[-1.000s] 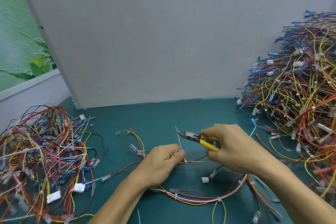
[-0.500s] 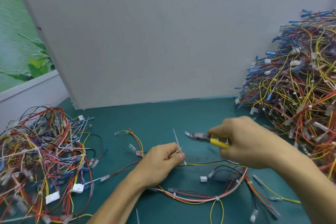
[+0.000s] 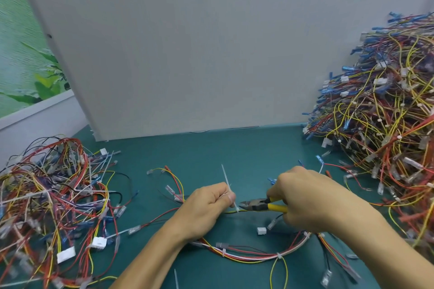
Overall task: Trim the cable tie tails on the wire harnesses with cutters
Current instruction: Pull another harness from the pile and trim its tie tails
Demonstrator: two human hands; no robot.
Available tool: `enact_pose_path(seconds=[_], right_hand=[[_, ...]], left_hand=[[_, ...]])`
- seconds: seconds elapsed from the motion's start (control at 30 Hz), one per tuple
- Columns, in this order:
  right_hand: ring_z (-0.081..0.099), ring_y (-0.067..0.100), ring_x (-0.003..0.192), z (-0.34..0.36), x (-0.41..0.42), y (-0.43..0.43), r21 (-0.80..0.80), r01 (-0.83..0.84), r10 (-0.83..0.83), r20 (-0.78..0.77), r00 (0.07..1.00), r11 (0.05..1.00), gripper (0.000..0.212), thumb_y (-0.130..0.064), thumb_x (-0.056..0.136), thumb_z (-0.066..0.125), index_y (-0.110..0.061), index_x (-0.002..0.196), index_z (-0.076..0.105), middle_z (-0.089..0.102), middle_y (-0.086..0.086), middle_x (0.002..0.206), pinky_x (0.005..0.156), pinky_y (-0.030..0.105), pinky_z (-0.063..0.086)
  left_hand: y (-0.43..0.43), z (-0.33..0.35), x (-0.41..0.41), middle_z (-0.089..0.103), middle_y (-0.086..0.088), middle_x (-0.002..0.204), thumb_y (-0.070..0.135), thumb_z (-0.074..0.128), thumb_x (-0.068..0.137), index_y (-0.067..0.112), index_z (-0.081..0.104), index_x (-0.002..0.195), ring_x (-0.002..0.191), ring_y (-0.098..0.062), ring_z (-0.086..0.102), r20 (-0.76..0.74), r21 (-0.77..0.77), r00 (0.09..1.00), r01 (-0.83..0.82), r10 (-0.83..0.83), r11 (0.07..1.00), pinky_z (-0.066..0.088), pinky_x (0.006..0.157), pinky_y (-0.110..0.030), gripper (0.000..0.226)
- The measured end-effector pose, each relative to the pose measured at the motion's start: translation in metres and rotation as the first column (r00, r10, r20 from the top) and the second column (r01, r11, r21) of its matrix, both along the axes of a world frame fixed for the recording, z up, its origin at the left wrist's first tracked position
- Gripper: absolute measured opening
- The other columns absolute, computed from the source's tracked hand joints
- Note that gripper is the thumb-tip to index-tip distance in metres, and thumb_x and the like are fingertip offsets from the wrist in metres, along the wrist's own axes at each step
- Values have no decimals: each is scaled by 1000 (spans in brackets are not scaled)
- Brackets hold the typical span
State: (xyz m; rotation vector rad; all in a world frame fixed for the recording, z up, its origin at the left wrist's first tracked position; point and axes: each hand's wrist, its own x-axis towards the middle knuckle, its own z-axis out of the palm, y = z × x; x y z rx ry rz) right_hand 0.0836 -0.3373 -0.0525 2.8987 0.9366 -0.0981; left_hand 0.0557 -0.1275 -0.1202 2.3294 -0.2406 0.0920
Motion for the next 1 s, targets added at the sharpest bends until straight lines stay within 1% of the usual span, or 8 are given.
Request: enact_pose_path(seconds=[0.1, 0.2, 0.3, 0.47, 0.57, 0.63, 0.73, 1.0], right_hand=[[57, 33, 80, -4, 3, 0, 8, -19, 19, 9, 1000, 1000, 12, -14, 74, 54, -18, 67, 45, 44, 3, 71, 48, 27, 31], [57, 33, 83, -5, 4, 2, 2, -31, 31, 25, 999, 1000, 7, -12, 73, 54, -18, 73, 49, 43, 2, 71, 48, 27, 31], [57, 33, 81, -4, 3, 2, -11, -43, 43, 37, 998, 999, 7, -12, 71, 53, -18, 75, 51, 43, 2, 71, 48, 27, 31], [51, 32, 71, -2, 2, 0, -25, -50, 52, 74, 996, 998, 6, -12, 70, 53, -17, 74, 52, 44, 2, 70, 45, 26, 26], [55, 32, 76, -3, 2, 1, -27, -63, 65, 78, 995, 998, 9, -11, 69, 52, -16, 76, 53, 45, 3, 70, 46, 26, 27], [53, 32, 75, -3, 2, 1, -21, -64, 65, 73, 995, 998, 6, -11, 70, 52, -16, 71, 49, 43, 2, 69, 46, 26, 27], [50, 31, 72, -1, 3, -2, -2, -46, 46, 63, 997, 999, 15, -13, 69, 53, -18, 61, 41, 40, 0, 67, 45, 26, 24], [53, 32, 76, -5, 2, 2, 32, -61, 60, 29, 998, 998, 18, -14, 71, 55, -19, 61, 42, 41, 1, 67, 46, 26, 29]], left_hand=[[0, 0, 0, 37, 12, 59, 29, 47, 98, 8, 53, 78, 57, -2, 35, 3, 8, 1000, 2, -2, 1000, 31, 57, -19, 29], [0, 1, 0, 37, 13, 57, 28, 47, 98, 10, 51, 75, 56, -2, 35, 1, 6, 1000, 9, -9, 1000, 31, 56, -18, 30], [-1, 0, -1, 37, 13, 56, 28, 47, 98, 12, 46, 71, 56, -3, 34, 10, 4, 1000, 14, -14, 1000, 30, 55, -18, 32], [-1, 0, 0, 35, 12, 59, 28, 47, 99, 5, 47, 76, 56, -3, 32, 22, 6, 1000, 9, -9, 1000, 29, 55, -19, 33], [-1, 1, -1, 35, 13, 56, 28, 47, 99, 7, 46, 74, 56, -3, 33, 23, 12, 1000, 12, -12, 1000, 29, 54, -18, 32], [-1, 1, -1, 35, 13, 56, 27, 47, 99, 8, 44, 72, 56, -3, 33, 24, 14, 1000, 11, -12, 1000, 29, 54, -18, 33], [-1, 2, -1, 35, 12, 58, 28, 46, 99, 7, 46, 74, 57, -3, 33, 21, 15, 1000, 15, -15, 1000, 29, 55, -19, 32], [0, 1, 0, 37, 13, 56, 29, 46, 99, 13, 45, 71, 57, -3, 35, 13, 20, 1000, 12, -12, 1000, 30, 55, -17, 32]])
